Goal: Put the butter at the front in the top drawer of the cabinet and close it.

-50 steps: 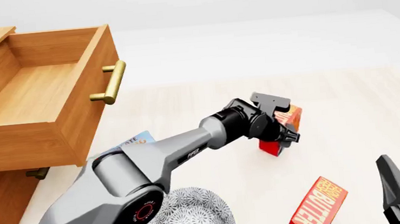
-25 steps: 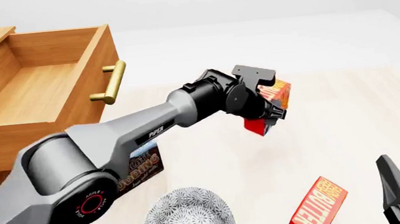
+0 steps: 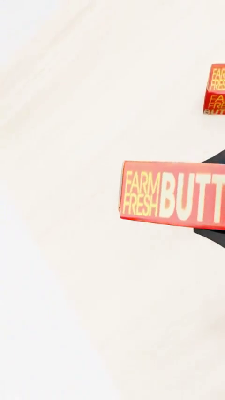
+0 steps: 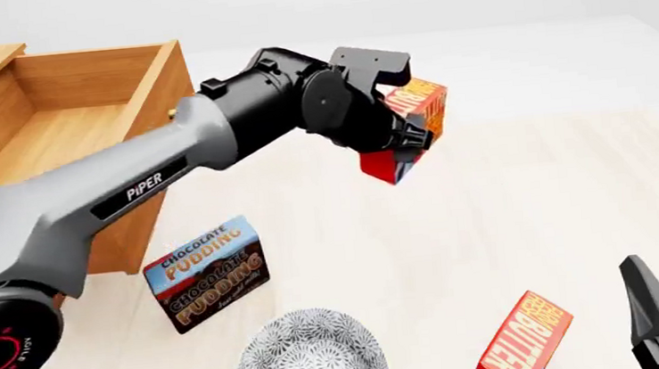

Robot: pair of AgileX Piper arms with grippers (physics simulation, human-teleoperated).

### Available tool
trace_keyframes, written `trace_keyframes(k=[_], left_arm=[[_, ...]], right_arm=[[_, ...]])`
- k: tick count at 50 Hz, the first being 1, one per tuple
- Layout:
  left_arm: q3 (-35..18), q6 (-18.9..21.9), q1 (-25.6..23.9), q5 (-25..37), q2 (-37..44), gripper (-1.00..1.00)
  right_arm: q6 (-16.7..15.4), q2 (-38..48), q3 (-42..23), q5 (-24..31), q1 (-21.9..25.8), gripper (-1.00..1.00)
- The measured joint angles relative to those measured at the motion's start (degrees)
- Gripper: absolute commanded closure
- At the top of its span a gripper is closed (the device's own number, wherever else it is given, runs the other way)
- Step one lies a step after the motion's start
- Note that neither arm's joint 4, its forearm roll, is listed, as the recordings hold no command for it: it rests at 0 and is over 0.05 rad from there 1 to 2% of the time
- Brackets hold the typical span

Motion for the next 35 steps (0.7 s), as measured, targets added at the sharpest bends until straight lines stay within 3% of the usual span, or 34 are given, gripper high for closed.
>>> trace_keyframes(k=[35], left_arm=[[-4.5, 5.0, 8.7, 17.4, -13.5, 1.00]], right_arm=[[0.0, 0.0, 0.0, 0.0, 0.0, -1.00]])
